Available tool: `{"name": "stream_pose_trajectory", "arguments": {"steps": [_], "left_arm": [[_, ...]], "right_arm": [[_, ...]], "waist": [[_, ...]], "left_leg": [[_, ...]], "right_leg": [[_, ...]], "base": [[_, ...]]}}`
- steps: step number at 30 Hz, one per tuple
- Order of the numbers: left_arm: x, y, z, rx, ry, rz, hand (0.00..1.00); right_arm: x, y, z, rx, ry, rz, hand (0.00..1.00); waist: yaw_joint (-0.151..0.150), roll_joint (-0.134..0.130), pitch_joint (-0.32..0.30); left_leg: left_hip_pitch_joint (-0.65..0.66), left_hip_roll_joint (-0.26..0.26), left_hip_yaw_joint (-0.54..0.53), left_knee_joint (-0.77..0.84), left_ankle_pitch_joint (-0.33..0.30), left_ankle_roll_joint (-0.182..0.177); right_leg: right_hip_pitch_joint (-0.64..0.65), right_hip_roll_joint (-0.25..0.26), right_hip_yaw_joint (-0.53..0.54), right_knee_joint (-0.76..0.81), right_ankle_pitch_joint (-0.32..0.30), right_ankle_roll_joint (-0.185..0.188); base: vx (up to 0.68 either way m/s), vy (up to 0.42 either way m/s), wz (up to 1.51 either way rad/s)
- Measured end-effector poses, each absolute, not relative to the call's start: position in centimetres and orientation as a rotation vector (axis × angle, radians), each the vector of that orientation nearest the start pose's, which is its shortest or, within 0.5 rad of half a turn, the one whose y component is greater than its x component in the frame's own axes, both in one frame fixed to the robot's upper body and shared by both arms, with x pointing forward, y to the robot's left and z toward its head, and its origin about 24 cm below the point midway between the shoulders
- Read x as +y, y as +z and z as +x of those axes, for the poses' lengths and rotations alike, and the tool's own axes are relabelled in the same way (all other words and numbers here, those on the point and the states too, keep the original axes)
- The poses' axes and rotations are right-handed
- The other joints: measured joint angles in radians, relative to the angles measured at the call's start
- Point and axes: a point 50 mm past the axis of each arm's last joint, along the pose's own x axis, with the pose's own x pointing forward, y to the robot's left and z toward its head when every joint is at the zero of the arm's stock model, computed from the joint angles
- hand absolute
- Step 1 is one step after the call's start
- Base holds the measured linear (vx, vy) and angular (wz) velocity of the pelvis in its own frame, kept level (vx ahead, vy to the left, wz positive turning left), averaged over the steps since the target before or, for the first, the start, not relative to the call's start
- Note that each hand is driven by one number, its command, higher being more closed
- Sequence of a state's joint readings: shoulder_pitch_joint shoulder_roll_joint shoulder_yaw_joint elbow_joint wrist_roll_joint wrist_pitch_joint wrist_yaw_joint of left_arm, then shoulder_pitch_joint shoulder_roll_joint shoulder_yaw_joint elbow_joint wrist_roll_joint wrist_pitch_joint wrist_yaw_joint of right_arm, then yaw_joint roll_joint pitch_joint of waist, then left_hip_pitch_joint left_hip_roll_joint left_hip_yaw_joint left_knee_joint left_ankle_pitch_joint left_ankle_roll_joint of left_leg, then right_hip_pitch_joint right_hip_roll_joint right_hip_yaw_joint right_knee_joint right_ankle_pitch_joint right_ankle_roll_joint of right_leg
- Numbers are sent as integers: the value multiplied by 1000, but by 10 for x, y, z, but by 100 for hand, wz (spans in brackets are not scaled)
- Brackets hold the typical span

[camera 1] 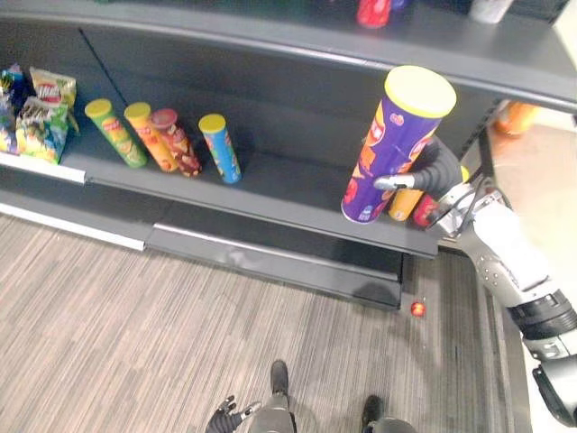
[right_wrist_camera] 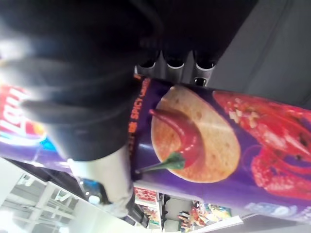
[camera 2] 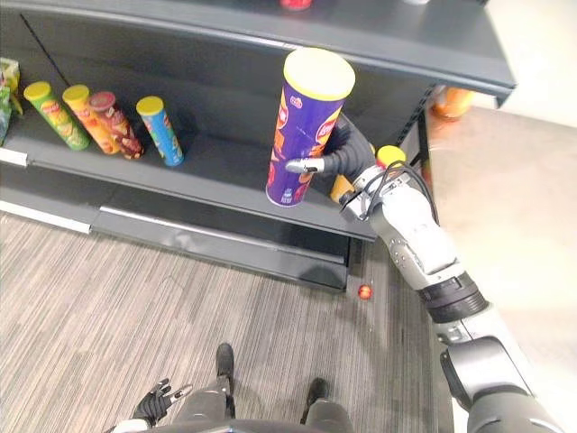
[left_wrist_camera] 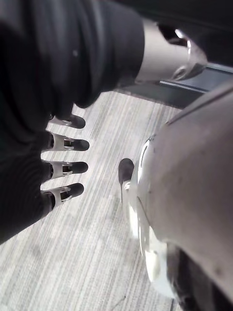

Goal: Put the gum and the chips on the shelf.

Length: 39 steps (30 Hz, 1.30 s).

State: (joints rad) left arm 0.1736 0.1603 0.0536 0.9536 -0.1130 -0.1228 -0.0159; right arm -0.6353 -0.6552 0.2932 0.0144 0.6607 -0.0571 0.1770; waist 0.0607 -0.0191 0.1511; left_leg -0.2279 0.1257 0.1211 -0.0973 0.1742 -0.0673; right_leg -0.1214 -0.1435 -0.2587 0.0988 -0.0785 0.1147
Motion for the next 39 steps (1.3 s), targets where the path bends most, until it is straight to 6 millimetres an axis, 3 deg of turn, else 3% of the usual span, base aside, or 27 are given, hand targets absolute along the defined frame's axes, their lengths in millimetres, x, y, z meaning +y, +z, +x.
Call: {"name": "stream_pose_trajectory", "arguments": {"steps": [4,12,19,25,33,37,39], "left_arm": [[221,-146,99,943,195,22,0],[215,-136,127,845,171,20,0],[203,-120,158,716,111,14,0],[193,-106,180,620,85,-36,0],[182,-98,194,566,54,-30,0],[171,-89,207,505,57,-49,0],[169,-88,210,497,53,-50,0]], "right_arm": [[-146,215,338,-441,503,-101,100],[-131,245,375,-457,366,-93,100],[-148,269,396,-465,158,-83,100],[-159,295,397,-535,10,-72,100],[-147,294,396,-580,-130,-154,100],[-141,308,383,-710,-289,-252,100],[-139,312,379,-745,-334,-279,100]], "waist": [[31,0,36],[84,21,114],[113,54,204],[136,84,252],[135,111,283],[135,143,300],[136,145,302]], "left_leg": [[-15,-10,-26,3,12,6],[-71,-14,-66,3,25,3],[-125,-23,-105,3,47,7],[-188,-28,-109,3,61,11],[-235,-32,-110,3,72,-1],[-256,-34,-119,3,75,-1],[-265,-35,-130,3,79,-6]], "right_leg": [[-1,-5,-23,1,1,0],[-36,-5,-63,10,-1,-2],[-75,-17,-94,26,-1,-2],[-142,-21,-95,43,0,-1],[-192,-30,-91,45,0,0],[-211,-31,-93,46,0,0],[-222,-31,-92,49,0,-1]], "base": [[79,4,19],[20,2,14],[3,18,14],[6,5,1],[57,5,-1],[37,6,2],[29,3,2]]}}
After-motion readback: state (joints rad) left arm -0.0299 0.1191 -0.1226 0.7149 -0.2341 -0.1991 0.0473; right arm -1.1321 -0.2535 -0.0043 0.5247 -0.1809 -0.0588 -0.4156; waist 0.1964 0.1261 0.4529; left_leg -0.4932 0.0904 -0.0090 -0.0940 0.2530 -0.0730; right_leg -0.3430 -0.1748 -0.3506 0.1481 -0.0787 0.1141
